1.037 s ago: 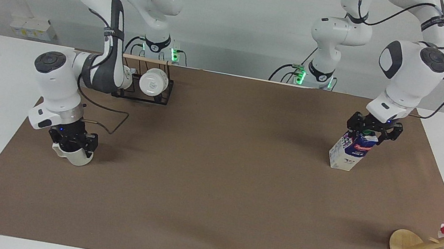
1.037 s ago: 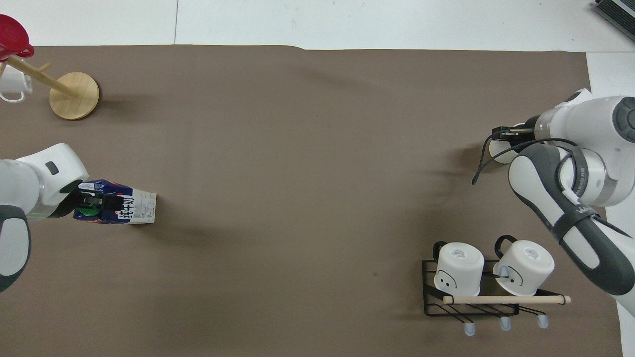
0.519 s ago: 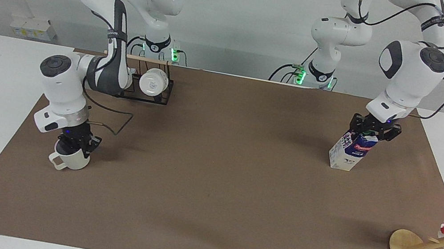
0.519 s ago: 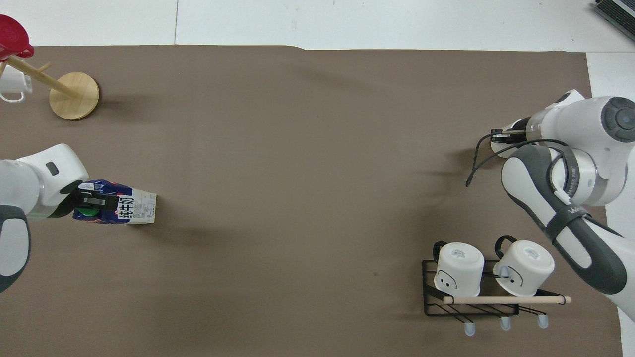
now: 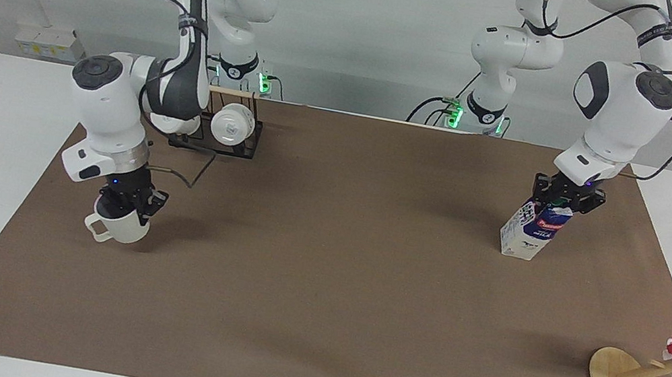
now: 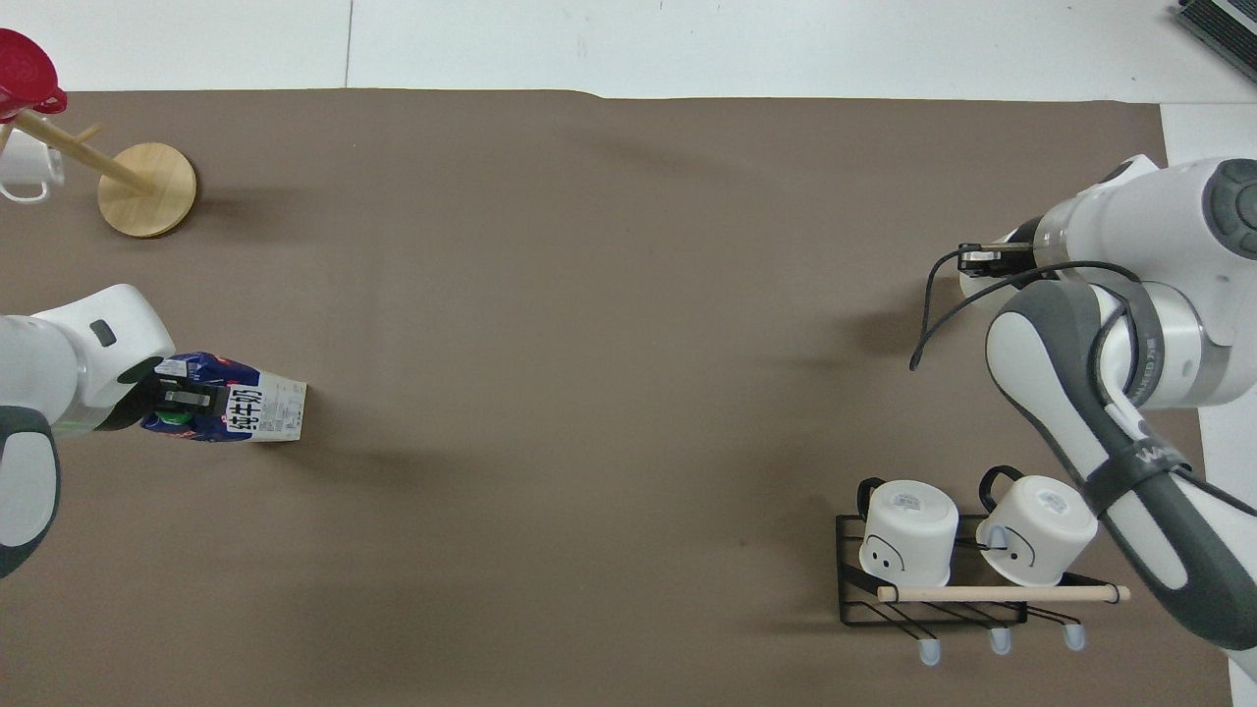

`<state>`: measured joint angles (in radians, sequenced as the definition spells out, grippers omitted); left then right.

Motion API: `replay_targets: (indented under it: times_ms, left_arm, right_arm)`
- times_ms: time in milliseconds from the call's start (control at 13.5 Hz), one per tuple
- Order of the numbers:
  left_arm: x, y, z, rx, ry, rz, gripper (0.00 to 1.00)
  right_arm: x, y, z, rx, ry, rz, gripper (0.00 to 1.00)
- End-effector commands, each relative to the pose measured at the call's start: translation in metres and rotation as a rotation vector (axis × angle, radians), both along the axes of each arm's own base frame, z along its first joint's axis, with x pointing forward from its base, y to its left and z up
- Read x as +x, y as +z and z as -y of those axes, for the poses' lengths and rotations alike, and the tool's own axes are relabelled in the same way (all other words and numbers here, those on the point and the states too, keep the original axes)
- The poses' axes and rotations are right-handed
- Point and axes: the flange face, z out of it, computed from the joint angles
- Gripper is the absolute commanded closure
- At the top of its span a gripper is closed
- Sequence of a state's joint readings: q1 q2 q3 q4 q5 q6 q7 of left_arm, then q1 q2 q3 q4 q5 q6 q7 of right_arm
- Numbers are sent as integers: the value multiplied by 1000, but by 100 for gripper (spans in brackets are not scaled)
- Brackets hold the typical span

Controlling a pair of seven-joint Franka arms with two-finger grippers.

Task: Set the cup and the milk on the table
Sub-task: 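Carry the mug toward the table center while the left gripper lifts the carton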

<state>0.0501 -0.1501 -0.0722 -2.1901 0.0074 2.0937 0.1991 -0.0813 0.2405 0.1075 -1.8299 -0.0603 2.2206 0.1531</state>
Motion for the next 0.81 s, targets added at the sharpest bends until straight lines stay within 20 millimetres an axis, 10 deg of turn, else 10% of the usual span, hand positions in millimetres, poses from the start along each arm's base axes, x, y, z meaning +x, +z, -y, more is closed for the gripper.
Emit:
replay_targets:
  times_ms: [0, 741]
  left_arm:
    - [-1, 18, -4, 19, -9, -15, 54]
    - [3, 105, 4, 11, 29, -37, 61]
  right_arm:
    - [-2, 31, -55, 15, -73, -21, 100]
    - [-86, 57, -315, 57, -304, -32, 100]
